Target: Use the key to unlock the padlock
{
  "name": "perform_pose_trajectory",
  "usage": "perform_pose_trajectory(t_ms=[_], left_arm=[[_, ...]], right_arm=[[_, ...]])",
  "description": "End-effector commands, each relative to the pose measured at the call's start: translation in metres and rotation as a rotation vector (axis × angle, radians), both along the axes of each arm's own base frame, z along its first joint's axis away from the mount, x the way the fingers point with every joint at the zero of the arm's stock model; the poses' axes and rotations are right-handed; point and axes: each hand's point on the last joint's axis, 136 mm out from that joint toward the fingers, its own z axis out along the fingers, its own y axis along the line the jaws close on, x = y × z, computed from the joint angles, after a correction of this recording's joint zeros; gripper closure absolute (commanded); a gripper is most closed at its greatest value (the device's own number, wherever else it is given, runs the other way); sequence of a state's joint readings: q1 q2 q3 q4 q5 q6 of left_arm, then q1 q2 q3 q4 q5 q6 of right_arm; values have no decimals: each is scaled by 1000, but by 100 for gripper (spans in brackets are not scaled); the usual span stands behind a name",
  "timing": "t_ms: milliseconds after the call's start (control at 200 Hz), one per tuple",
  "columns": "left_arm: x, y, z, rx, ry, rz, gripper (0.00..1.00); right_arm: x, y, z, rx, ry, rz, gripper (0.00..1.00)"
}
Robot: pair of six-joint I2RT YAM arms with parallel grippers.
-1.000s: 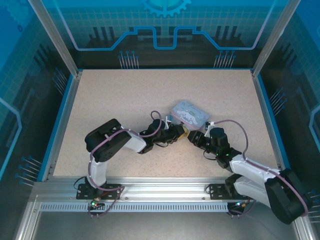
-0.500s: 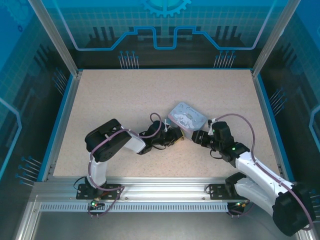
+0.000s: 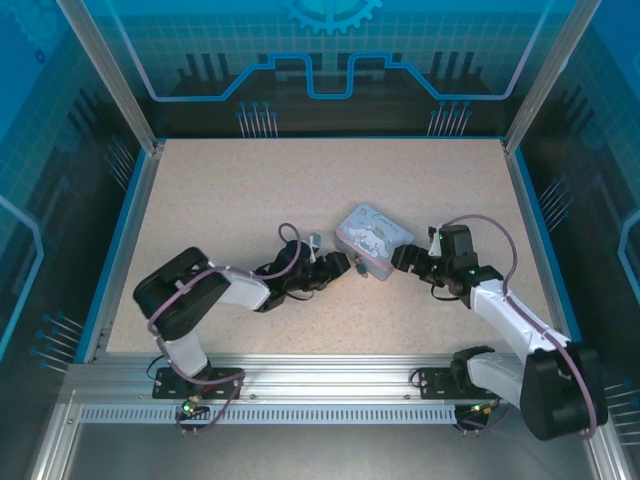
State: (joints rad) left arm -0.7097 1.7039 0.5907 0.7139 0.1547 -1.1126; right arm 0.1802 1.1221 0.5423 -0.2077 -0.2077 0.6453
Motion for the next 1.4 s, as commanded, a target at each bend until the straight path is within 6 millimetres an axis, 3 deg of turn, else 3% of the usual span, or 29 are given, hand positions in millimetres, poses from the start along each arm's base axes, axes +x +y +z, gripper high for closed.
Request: perform_pose_trajectory(t_ms=[0, 325, 365, 390, 565, 740, 1046, 1391], left_arm=[[9, 32, 14, 101, -86, 46, 36], [23, 81, 49, 199, -180, 125, 30], [23, 85, 51, 203, -186, 132, 30], [23, 88, 52, 207, -187, 137, 30], [20, 107, 57, 225, -193, 176, 29], [15, 123, 61, 259, -200, 204, 27], [9, 145, 77, 288, -226, 242, 22], [6, 155, 90, 304, -233, 239, 12]], right_arm=[[23, 20, 16, 85, -45, 87, 14], [84, 54, 25, 122, -86, 227, 16], [87, 59, 18, 123, -66, 254, 17], [98, 65, 26, 124, -88, 271, 17], [128, 97, 21, 125, -104, 385, 17], [151, 115, 18, 77, -137, 445, 16], [175, 130, 17, 59, -172, 499, 14], [186, 111, 33, -54, -235, 417, 8]])
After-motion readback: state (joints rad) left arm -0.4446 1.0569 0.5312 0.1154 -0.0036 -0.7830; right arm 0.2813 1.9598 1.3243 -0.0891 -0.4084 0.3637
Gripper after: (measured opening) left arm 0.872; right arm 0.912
